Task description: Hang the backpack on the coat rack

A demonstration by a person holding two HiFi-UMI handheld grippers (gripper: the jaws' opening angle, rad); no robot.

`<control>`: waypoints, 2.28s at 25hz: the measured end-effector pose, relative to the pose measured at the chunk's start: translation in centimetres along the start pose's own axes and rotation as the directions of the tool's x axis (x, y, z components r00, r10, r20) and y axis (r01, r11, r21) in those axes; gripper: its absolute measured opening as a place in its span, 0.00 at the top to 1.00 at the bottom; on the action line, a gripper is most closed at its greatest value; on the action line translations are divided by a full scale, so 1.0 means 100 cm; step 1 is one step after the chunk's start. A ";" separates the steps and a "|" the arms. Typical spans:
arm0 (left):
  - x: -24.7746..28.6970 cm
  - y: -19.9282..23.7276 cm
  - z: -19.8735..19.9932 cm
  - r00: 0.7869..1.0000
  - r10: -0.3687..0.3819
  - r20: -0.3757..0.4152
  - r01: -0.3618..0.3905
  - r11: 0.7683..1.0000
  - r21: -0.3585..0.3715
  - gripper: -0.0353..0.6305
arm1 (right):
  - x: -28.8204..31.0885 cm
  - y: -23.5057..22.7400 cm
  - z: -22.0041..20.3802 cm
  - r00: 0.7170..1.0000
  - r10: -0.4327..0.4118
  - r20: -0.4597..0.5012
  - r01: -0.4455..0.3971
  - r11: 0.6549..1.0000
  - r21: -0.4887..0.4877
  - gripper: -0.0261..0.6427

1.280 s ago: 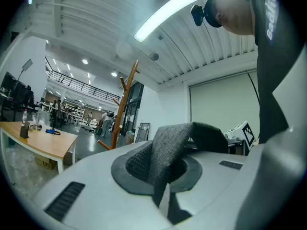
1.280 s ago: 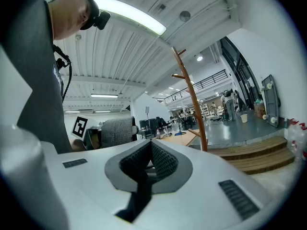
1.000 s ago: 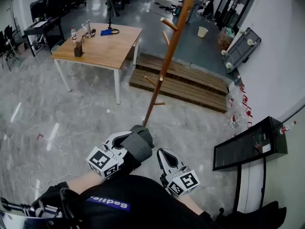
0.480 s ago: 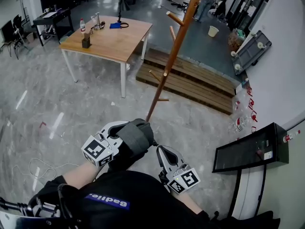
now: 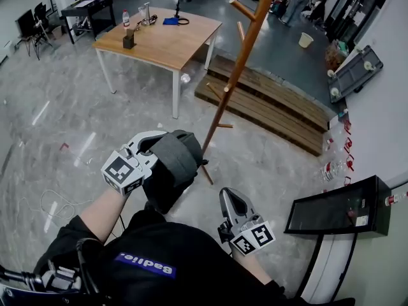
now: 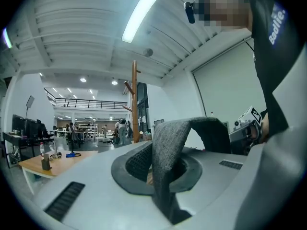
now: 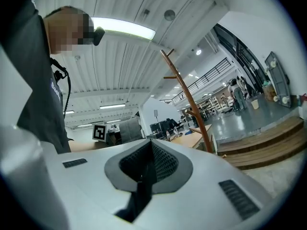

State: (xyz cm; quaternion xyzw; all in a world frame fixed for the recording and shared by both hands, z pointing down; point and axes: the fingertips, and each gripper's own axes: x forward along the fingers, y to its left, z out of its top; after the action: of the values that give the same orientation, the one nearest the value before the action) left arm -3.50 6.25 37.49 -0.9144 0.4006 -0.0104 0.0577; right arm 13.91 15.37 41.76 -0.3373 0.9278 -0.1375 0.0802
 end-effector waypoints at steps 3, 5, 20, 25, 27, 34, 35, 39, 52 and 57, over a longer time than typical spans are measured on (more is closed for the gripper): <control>0.013 0.022 -0.005 1.000 0.000 0.002 0.000 1.000 0.027 0.90 | 0.008 -0.011 -0.002 1.000 -0.013 -0.014 0.013 1.000 -0.002 0.95; 0.023 0.037 -0.010 1.000 -0.012 0.005 0.012 1.000 0.025 0.90 | 0.017 -0.020 -0.004 0.999 -0.034 -0.027 0.034 0.999 -0.003 0.95; 0.116 0.156 -0.074 0.978 -0.208 -0.025 0.204 0.972 -0.114 0.90 | 0.148 -0.091 -0.001 0.959 -0.279 -0.055 0.279 0.960 0.005 0.95; 0.157 0.180 -0.067 0.962 -0.268 -0.052 0.263 0.961 -0.089 0.90 | 0.173 -0.103 0.004 0.949 -0.312 -0.044 0.313 0.950 0.012 0.95; 0.176 0.184 -0.064 0.956 -0.284 -0.071 0.279 0.958 -0.073 0.90 | 0.173 -0.112 0.009 0.948 -0.315 -0.036 0.315 0.949 0.014 0.95; 0.230 0.196 -0.083 0.923 -0.334 -0.189 0.338 0.941 -0.014 0.90 | 0.154 -0.156 0.018 0.944 -0.327 -0.051 0.328 0.945 0.011 0.95; 0.236 0.197 -0.086 0.914 -0.347 -0.209 0.354 0.935 -0.002 0.90 | 0.151 -0.162 0.018 0.942 -0.330 -0.057 0.331 0.944 0.012 0.95; 0.258 0.197 -0.089 0.877 -0.404 -0.260 0.425 0.905 0.027 0.90 | 0.141 -0.182 0.011 0.937 -0.337 -0.095 0.341 0.940 0.027 0.95; 0.316 0.183 -0.136 0.695 -0.570 -0.438 0.620 0.784 -0.035 0.90 | 0.125 -0.204 -0.007 0.927 -0.343 -0.152 0.355 0.933 0.055 0.95; 0.330 0.173 -0.151 0.609 -0.618 -0.496 0.693 0.719 -0.045 0.90 | 0.117 -0.207 -0.014 0.916 -0.362 -0.171 0.378 0.923 0.072 0.95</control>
State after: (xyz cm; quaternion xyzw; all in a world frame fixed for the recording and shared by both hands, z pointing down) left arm 5.23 -31.08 49.63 -0.9573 0.0361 -0.2863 0.0187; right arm 17.21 -7.14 48.82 -0.4906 0.8422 -0.2236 -0.0021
